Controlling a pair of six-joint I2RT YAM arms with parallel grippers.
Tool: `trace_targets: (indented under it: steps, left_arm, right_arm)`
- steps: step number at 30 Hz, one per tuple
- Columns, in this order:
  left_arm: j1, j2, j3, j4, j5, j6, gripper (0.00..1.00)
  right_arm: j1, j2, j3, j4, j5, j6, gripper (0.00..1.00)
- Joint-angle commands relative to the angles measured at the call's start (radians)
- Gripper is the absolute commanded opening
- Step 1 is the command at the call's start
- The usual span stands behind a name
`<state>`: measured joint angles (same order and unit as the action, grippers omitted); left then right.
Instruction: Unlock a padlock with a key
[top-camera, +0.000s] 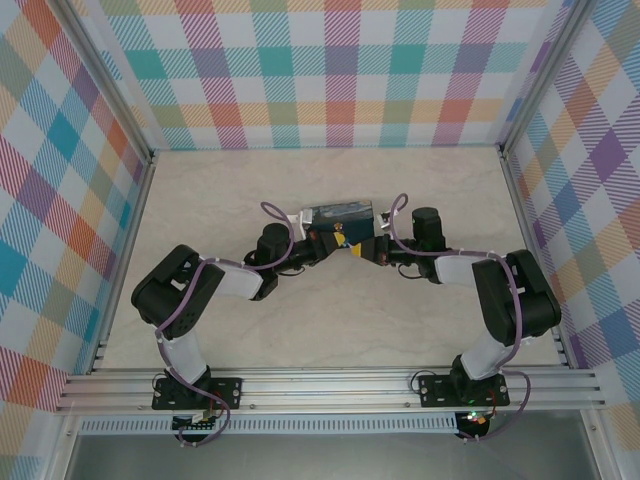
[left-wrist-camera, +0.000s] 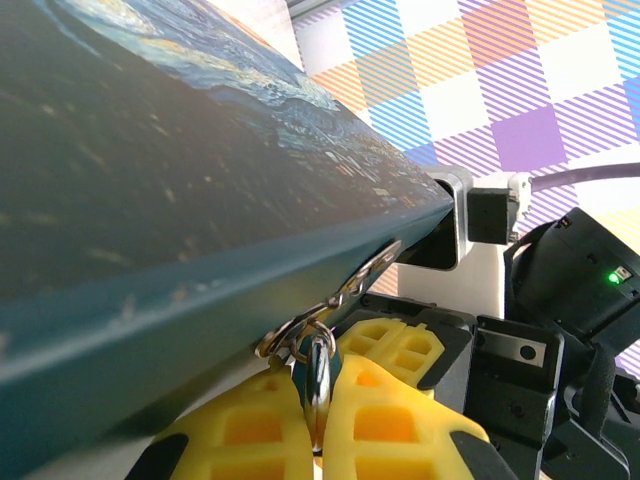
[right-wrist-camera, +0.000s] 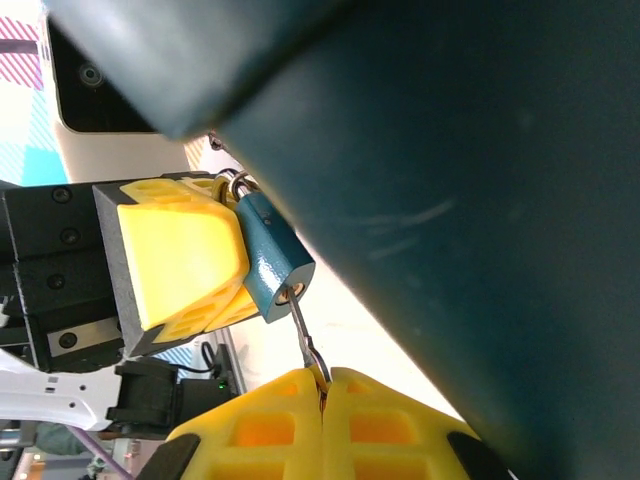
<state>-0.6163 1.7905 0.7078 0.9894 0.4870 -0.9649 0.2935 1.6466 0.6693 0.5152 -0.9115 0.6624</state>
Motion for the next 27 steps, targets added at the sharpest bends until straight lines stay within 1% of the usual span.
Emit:
trace_targets:
  steps: [1,9,21,27]
  left_arm:
    - [-0.053,-0.017,-0.001,0.048,0.241,0.050,0.00]
    - [-0.053,-0.010,-0.007,0.054,0.247,0.067,0.00]
    - [-0.053,-0.019,-0.019,0.031,0.272,0.106,0.00]
    - [-0.053,-0.016,-0.020,0.025,0.272,0.109,0.00]
  right_arm:
    - [-0.008,0.008,0.070,0.132,0.023,0.058,0.04]
    - [-0.019,0.008,0.068,0.169,0.018,0.106,0.04]
    - [-0.040,0.065,0.127,0.222,-0.019,0.143,0.04]
    - [-0.040,0.060,0.136,0.207,-0.030,0.107,0.04]
